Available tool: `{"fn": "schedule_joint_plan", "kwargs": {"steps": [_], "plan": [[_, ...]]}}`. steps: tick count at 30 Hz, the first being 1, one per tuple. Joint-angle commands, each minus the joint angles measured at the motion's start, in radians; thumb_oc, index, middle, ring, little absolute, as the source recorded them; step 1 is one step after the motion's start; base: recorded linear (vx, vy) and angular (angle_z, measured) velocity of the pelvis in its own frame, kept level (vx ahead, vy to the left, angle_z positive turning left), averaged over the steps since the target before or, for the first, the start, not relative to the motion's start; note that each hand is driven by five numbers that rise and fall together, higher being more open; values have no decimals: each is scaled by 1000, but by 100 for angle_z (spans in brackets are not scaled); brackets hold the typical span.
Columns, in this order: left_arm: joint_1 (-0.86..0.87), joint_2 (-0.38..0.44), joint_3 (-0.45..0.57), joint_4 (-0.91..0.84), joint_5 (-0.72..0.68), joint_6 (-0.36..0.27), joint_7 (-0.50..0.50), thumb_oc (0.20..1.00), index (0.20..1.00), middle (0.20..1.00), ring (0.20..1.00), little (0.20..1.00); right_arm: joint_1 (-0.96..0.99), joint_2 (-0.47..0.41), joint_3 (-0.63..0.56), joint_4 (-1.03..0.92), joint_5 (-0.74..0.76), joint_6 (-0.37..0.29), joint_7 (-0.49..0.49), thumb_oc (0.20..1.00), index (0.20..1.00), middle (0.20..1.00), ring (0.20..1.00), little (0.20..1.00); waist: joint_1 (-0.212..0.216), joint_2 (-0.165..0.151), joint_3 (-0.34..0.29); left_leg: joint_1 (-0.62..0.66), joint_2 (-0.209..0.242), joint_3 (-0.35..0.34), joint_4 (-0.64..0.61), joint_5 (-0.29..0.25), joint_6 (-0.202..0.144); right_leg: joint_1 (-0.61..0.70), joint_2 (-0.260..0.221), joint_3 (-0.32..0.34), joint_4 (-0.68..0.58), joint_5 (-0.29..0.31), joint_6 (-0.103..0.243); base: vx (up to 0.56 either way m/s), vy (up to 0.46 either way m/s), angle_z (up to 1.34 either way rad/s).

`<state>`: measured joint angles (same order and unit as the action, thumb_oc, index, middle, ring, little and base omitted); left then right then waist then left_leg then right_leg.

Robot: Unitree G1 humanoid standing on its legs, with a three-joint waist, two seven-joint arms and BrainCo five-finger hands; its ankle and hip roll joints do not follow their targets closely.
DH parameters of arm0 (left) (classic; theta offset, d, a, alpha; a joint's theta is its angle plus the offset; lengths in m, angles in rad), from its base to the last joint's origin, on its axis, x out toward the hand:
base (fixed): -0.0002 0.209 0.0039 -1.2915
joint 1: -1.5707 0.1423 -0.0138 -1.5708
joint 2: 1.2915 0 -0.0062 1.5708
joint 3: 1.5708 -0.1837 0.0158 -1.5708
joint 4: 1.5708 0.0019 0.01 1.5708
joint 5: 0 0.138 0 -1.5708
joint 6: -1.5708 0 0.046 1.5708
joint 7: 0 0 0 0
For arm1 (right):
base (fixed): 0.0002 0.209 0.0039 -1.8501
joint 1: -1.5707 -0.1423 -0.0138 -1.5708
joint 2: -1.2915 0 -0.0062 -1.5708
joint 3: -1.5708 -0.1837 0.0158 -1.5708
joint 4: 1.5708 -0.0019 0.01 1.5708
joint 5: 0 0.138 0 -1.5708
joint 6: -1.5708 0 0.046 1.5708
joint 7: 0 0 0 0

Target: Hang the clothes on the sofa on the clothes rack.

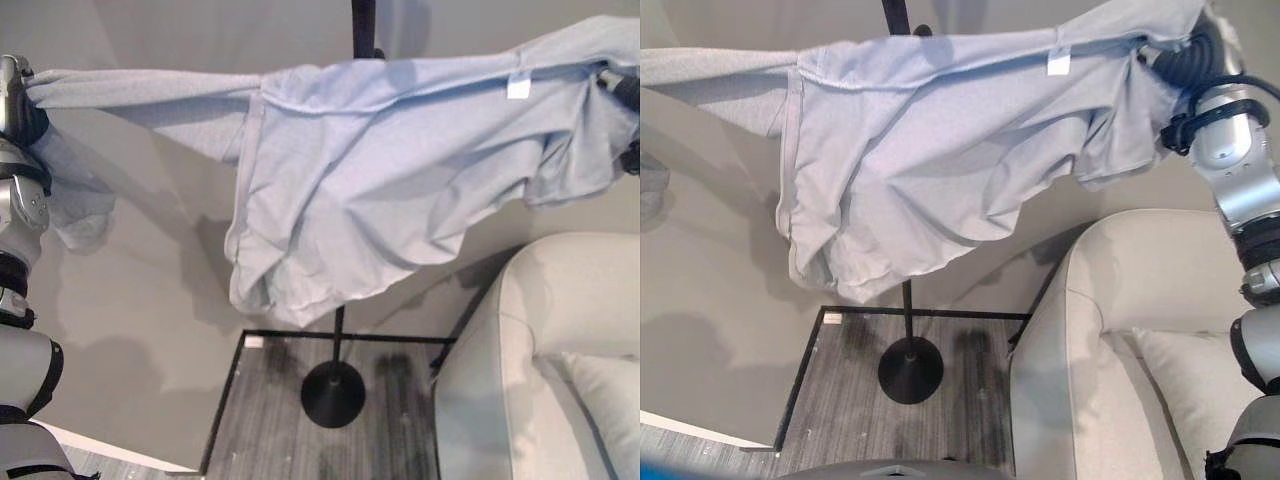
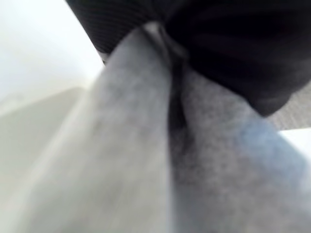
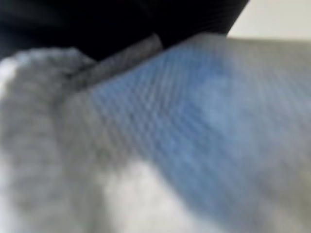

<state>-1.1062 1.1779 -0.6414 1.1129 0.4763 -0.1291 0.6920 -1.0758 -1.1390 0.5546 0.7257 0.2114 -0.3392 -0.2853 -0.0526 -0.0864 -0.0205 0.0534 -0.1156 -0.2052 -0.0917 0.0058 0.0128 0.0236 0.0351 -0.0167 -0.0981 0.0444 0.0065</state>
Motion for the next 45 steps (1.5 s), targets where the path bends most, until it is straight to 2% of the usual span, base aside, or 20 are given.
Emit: {"fn": "schedule_joint_plan", "kwargs": {"steps": [1, 3, 4, 5, 6, 7, 8, 9, 11, 16, 24, 28, 30, 34, 35, 36, 37, 38, 41, 45], "plan": [[19, 61, 8, 152, -6, 50, -8, 200, 200, 200, 200, 200, -30, -108, -109, 132, 99, 36, -61, 200, 200, 200, 200, 200, 26, -7, -89, -15, 137, 100, 4, -13, -96, 49, -32, 12, 22, -69, 129, 0, 0, 0], [31, 31, 8, 159, 1, 49, -14, 200, 200, 200, 200, 200, -24, -90, -102, 147, 94, 41, -53, 200, 200, 200, 200, 200, 26, -6, -88, -13, 137, 100, 4, -12, -96, 51, -33, 11, 23, -70, 128, 0, 0, 0], [64, -36, 15, 179, -1, 44, -34, 200, 200, 200, 200, 200, -10, -41, -88, 179, 93, 50, -38, 200, 200, 200, 200, 200, 26, -5, -86, -11, 136, 99, 4, -12, -95, 54, -33, 13, 23, -71, 127, 0, 0, 0], [67, -36, 17, 179, -1, 44, -34, 200, 200, 200, 200, 200, -13, -41, -85, 180, 93, 49, -38, 200, 200, 200, 200, 200, 25, -4, -86, -10, 136, 99, 4, -13, -95, 55, -33, 13, 22, -71, 127, 0, 0, 0], [97, -98, 17, 194, -9, 33, -59, 200, 200, 200, 200, 200, -10, 15, -58, 232, 77, 68, -22, 200, 200, 200, 200, 200, 25, -4, -81, -10, 136, 100, 4, -10, -96, 55, -33, 13, 21, -72, 126, 0, 0, 0], [98, -98, 18, 195, -9, 32, -59, 200, 200, 200, 200, 200, -13, 16, -54, 234, 77, 68, -22, 200, 200, 200, 200, 200, 25, -3, -81, -9, 136, 100, 4, -10, -96, 56, -33, 13, 21, -72, 126, 0, 0, 0], [126, -170, 11, 199, -14, 17, -84, 200, 200, 200, 200, 200, -20, 65, -18, 295, 40, 92, -8, 200, 200, 200, 200, 200, 27, -3, -70, -14, 136, 100, 4, -5, -96, 51, -33, 12, 21, -70, 125, -37, 12, -3], [138, -200, 10, 198, -16, 15, -92, 200, 200, 200, 200, 200, -16, 89, -7, 315, 29, 100, 1, 200, 200, 200, 200, 200, 29, -4, -62, -19, 135, 99, 4, -2, -96, 47, -33, 12, 21, -69, 125, -37, 12, -1], [155, -229, 14, 195, -20, 12, -101, 200, 200, 200, 200, 200, -8, 107, -1, 328, 19, 106, 7, 200, 200, 200, 200, 200, 31, -4, -57, -25, 134, 98, 4, 0, -95, 43, -33, 11, 20, -68, 125, -47, 2, 3], [230, -398, 12, 157, -32, 2, -132, 200, 200, 200, 200, 200, 47, 212, -15, 380, 11, 139, 31, 200, 200, 200, 200, 200, 42, -9, 7, -75, 132, 84, 4, 22, -91, -1, -32, 7, 19, -60, 122, -107, -12, 4], [296, -505, 27, 141, -51, -9, -143, 200, 200, 200, 200, 200, 157, 319, -70, 363, 51, 140, 41, 200, 200, 200, 200, 200, 42, -6, 33, -103, 124, 83, 4, 34, -87, -23, -28, 14, 14, -51, 116, -39, -9, 3], [393, -598, 79, 84, -73, -13, -131, 200, 200, 200, 200, 200, 298, 417, -103, 252, 60, 125, 47, 200, 200, 200, 200, 200, 40, -3, 31, -93, 123, 88, 4, 29, -84, -12, -26, 23, 12, -54, 111, 0, 0, 0], [414, -613, 89, 64, -77, -13, -129, 200, 200, 200, 200, 200, 329, 432, -114, 212, 63, 121, 46, 200, 200, 200, 200, 200, 40, -3, 30, -91, 124, 90, 4, 27, -84, -9, -26, 24, 12, -55, 110, 0, 0, 0], [531, -702, 127, -80, -60, -16, -105, 200, 200, 200, 200, 200, 479, 536, -154, -24, 87, 69, 53, 200, 200, 200, 200, 200, 40, 2, 30, -76, 125, 94, 4, 18, -81, 2, -24, 27, 11, -63, 106, -1, -6, -2], [533, -702, 127, -81, -59, -16, -105, 200, 200, 200, 200, 200, 482, 536, -155, -26, 86, 70, 53, 200, 200, 200, 200, 200, 40, 2, 29, -75, 125, 95, 4, 18, -81, 3, -23, 27, 11, -63, 106, 0, -22, -6], [584, -741, 125, -118, -36, -22, -104, 200, 200, 200, 200, 200, 540, 586, -154, -97, 83, 52, 66, 200, 200, 200, 200, 200, 39, 5, 29, -68, 126, 95, 4, 14, -80, 8, -23, 27, 11, -67, 103, 3, -11, -5], [586, -741, 125, -118, -36, -22, -104, 200, 200, 200, 200, 200, 542, 586, -155, -99, 83, 53, 66, 200, 200, 200, 200, 200, 40, 5, 28, -68, 126, 95, 4, 14, -80, 9, -23, 27, 11, -67, 103, 6, -20, -6], [635, -784, 123, -136, -23, -22, -103, 200, 200, 200, 200, 200, 593, 643, -148, -152, 87, 37, 76, 200, 200, 200, 200, 200, 40, 7, 27, -60, 126, 95, 4, 11, -80, 14, -22, 29, 12, -69, 100, 5, -9, -4], [704, -837, 104, -139, -6, -28, -107, 200, 200, 200, 200, 200, 638, 709, -134, -196, 99, 24, 87, 200, 200, 200, 200, 200, 43, 9, 22, -51, 128, 95, 4, 8, -78, 23, -22, 29, 12, -72, 95, 8, -4, -3], [764, -872, 90, -143, -4, -32, -116, 200, 200, 200, 200, 200, 670, 752, -132, -221, 123, 15, 93, 200, 200, 200, 200, 200, 47, 9, 17, -45, 129, 94, 4, 6, -77, 31, -21, 31, 12, -76, 91, 7, -3, 1]]}}
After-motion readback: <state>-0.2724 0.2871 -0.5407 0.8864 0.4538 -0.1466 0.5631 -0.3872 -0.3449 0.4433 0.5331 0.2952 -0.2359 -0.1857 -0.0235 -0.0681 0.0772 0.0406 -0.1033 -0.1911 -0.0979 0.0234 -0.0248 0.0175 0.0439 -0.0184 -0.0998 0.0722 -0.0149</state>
